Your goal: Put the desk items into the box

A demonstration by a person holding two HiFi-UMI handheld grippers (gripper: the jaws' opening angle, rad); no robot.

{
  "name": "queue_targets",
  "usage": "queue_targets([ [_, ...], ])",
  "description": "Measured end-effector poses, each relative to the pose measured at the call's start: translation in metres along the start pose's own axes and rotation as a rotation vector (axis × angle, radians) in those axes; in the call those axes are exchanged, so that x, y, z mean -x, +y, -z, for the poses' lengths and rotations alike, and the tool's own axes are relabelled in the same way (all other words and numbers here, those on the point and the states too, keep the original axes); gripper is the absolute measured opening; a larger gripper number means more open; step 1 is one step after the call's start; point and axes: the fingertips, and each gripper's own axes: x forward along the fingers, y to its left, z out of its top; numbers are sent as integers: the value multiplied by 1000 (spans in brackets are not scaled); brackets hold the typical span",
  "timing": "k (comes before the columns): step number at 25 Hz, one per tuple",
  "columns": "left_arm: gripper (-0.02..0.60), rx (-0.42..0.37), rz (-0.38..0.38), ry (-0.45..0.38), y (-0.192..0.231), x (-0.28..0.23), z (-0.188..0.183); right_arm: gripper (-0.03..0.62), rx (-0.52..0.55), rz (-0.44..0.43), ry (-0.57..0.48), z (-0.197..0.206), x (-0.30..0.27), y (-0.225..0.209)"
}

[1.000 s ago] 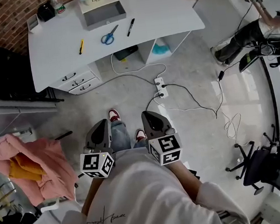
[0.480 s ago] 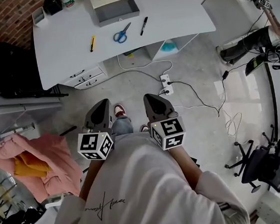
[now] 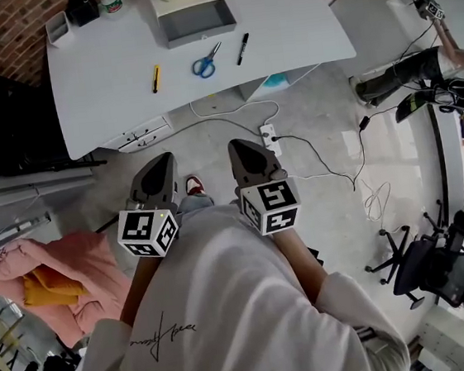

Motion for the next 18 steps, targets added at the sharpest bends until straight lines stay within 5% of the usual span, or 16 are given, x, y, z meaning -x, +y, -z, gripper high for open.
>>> queue_targets([
  [9,6,7,22,-2,33,-11,-12,26,-12,114,-3,-16,-16,-22],
  [18,6,-10,11,7,49,-30,-21,26,-24,141,-22,-29,-40,-42],
])
